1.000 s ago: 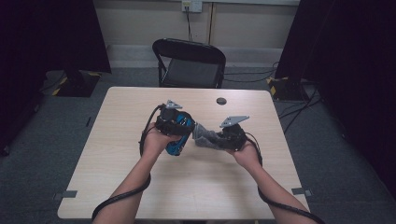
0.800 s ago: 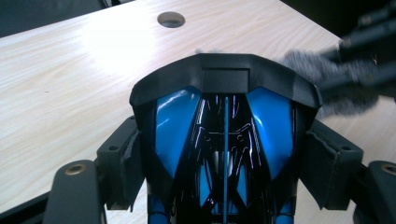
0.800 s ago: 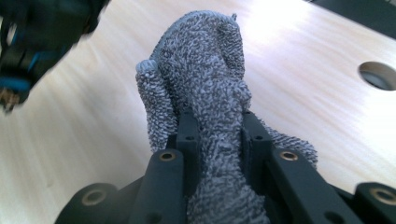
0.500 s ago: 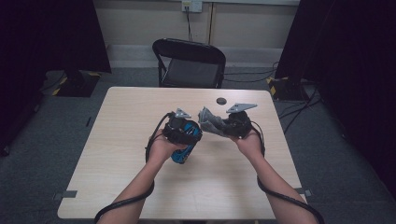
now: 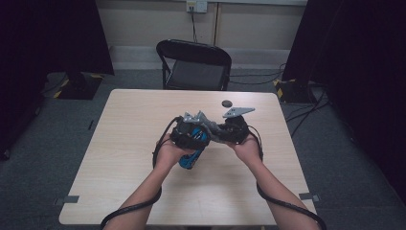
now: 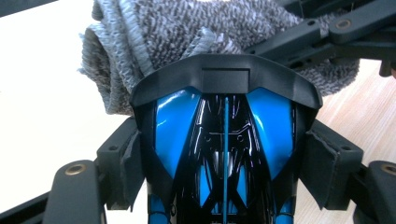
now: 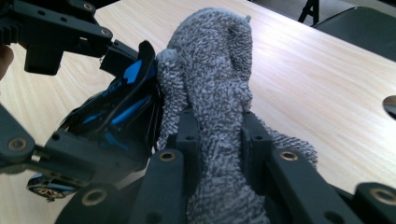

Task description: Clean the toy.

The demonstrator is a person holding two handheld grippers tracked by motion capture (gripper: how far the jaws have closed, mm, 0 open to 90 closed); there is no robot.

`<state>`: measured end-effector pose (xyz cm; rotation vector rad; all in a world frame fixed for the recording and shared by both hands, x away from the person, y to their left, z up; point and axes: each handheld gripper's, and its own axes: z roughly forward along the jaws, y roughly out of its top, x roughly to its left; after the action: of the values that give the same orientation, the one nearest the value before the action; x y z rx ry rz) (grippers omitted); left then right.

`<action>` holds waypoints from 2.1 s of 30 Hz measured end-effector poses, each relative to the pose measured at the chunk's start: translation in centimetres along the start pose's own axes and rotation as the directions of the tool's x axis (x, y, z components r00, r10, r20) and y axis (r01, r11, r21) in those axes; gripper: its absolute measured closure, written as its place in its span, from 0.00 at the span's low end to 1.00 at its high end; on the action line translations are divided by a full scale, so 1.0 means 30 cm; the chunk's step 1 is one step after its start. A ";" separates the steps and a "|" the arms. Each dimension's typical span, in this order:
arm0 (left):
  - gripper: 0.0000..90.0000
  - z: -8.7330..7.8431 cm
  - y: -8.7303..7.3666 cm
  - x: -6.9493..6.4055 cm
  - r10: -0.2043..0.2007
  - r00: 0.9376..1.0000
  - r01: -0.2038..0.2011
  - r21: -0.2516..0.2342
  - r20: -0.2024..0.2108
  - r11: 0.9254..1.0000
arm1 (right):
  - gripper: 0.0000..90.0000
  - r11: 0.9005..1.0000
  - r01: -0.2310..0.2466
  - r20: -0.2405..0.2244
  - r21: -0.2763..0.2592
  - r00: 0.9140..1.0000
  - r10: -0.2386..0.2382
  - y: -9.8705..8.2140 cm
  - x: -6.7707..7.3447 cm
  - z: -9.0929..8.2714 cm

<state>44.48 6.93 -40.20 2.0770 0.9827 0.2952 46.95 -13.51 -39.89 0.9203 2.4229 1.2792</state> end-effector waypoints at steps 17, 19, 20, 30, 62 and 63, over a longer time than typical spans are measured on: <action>0.28 -0.019 0.022 0.019 -0.007 1.000 0.007 -0.008 -0.012 1.000 | 0.82 1.000 0.011 -0.047 0.024 0.999 -0.010 -0.054 0.024 0.032; 0.28 -0.021 0.026 0.023 -0.007 1.000 0.006 -0.012 -0.015 1.000 | 0.82 0.999 0.016 -0.057 0.031 0.998 -0.014 -0.060 0.032 0.037; 0.28 -0.021 0.028 0.024 -0.006 1.000 0.006 -0.011 -0.013 1.000 | 0.82 0.999 0.016 -0.060 0.030 0.998 -0.014 -0.064 0.035 0.039; 0.28 -0.022 0.037 0.042 -0.024 0.999 0.024 -0.010 -0.023 1.000 | 0.82 0.999 0.029 -0.098 0.036 0.995 -0.026 -0.089 0.064 0.056; 0.28 -0.065 0.083 0.083 -0.064 0.996 0.060 -0.069 -0.057 0.996 | 0.82 0.985 0.108 -0.180 0.132 0.980 -0.083 -0.158 0.148 0.134; 0.28 -0.068 0.082 0.083 -0.063 0.996 0.059 -0.070 -0.056 0.996 | 0.82 0.985 0.102 -0.170 0.136 0.982 -0.079 -0.161 0.138 0.128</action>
<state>46.47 8.99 -37.31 1.9829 1.0550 0.3548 43.64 -10.39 -45.76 0.7558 2.6812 1.2043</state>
